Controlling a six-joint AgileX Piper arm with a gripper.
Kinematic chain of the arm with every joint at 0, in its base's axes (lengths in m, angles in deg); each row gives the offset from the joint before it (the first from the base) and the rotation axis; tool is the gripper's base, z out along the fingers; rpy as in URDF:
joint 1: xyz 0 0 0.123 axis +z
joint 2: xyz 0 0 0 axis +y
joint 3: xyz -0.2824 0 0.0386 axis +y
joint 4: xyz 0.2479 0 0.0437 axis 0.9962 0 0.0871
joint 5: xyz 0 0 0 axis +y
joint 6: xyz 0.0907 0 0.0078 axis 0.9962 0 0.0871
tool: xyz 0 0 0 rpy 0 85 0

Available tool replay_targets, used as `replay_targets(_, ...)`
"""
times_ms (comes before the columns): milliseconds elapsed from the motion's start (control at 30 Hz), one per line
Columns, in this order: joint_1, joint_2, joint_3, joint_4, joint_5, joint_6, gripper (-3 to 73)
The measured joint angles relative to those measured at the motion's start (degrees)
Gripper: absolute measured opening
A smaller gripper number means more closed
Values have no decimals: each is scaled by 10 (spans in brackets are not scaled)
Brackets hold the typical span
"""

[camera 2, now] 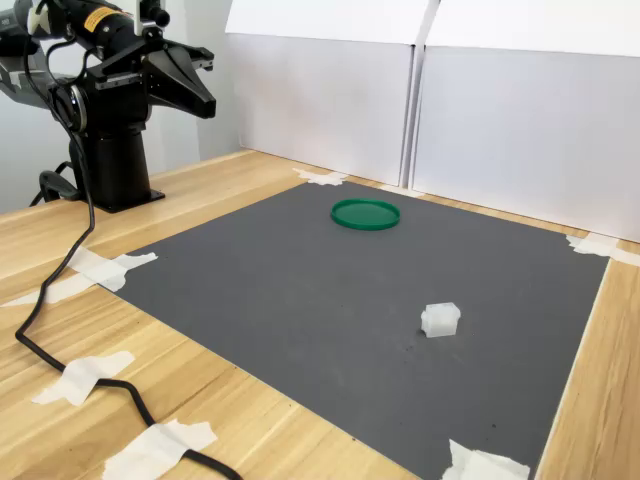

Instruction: Grasp a white terminal and put it on the green lid.

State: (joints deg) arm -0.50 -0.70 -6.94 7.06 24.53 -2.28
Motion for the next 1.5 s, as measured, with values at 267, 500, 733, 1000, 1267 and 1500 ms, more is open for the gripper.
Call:
replay_targets(267,0,0,0,0,0,0,-16)
replay_targets(500,0,0,0,0,0,0,-16)
replay_targets(733,0,0,0,0,0,0,-16)
replay_targets(1000,0,4,-21,-30,6,0,-16)
replay_targets(1267,0,126,-94,-40,49,0,-16)
replay_targets(1500,0,275,-194,-45,82,0,-16)
